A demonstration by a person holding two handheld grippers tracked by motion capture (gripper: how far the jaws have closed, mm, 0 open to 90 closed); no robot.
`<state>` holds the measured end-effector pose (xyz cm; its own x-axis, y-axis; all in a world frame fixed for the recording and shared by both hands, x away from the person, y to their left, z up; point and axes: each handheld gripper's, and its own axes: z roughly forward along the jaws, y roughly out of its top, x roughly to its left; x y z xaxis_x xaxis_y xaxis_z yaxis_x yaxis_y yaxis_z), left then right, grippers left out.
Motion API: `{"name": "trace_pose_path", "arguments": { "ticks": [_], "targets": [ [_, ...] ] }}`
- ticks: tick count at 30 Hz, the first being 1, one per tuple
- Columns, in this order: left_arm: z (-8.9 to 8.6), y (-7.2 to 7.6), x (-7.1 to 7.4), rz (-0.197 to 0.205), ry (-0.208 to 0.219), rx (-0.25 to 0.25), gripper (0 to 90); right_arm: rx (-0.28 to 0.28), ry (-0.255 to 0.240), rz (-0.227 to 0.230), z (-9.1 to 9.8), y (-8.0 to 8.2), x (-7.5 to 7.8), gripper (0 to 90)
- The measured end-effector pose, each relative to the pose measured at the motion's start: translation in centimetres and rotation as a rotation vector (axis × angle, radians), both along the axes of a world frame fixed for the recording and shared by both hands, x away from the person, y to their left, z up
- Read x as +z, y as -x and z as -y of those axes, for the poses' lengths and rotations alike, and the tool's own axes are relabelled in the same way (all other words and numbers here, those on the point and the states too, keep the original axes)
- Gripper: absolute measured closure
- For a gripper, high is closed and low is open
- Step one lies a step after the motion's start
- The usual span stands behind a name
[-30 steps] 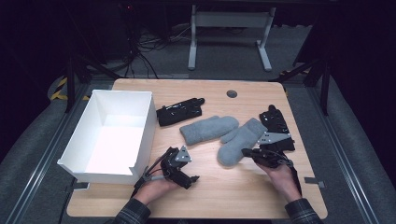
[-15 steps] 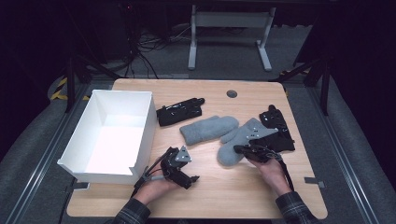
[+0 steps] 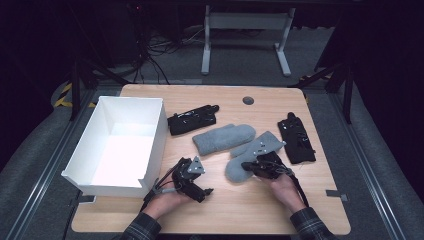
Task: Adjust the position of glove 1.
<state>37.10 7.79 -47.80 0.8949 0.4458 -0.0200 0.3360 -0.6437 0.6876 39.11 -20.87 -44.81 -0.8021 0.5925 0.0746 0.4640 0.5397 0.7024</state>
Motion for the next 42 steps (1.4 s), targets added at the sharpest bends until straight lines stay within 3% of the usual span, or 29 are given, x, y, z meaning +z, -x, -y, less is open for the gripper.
{"name": "trace_pose_path", "arguments": {
  "ticks": [16,21,25,27,30,34,39,42],
  "targets": [
    [0.0,0.0,0.0,0.001,-0.001,-0.001,0.3,0.104,-0.008,-0.015,-3.7,1.7,-0.1,90.0],
    [0.0,0.0,0.0,0.0,0.0,0.0,0.3,0.107,-0.014,-0.005,-3.7,1.8,0.2,90.0],
    [0.1,0.1,0.2,-0.002,-0.01,0.009,1.0,0.06,-0.038,0.027,-1.9,1.2,1.4,90.0],
    [0.1,0.2,0.8,-0.003,-0.018,0.021,15.0,0.017,-0.037,0.042,-0.4,0.6,1.8,90.0],
    [0.3,0.7,1.6,0.036,-0.059,0.065,31.7,-0.038,-0.034,0.067,1.6,-0.1,2.4,90.0],
    [0.3,1.3,2.8,0.038,-0.016,0.059,55.4,-0.101,-0.034,0.087,4.0,-1.1,2.9,90.0],
    [1.0,1.3,3.8,-0.023,0.069,0.005,84.7,-0.179,-0.03,0.091,6.6,-2.5,2.9,90.0],
    [1.9,1.5,4.1,-0.039,0.096,-0.038,89.9,-0.206,-0.02,0.094,7.4,-3.3,2.8,90.0]
  ]
}}
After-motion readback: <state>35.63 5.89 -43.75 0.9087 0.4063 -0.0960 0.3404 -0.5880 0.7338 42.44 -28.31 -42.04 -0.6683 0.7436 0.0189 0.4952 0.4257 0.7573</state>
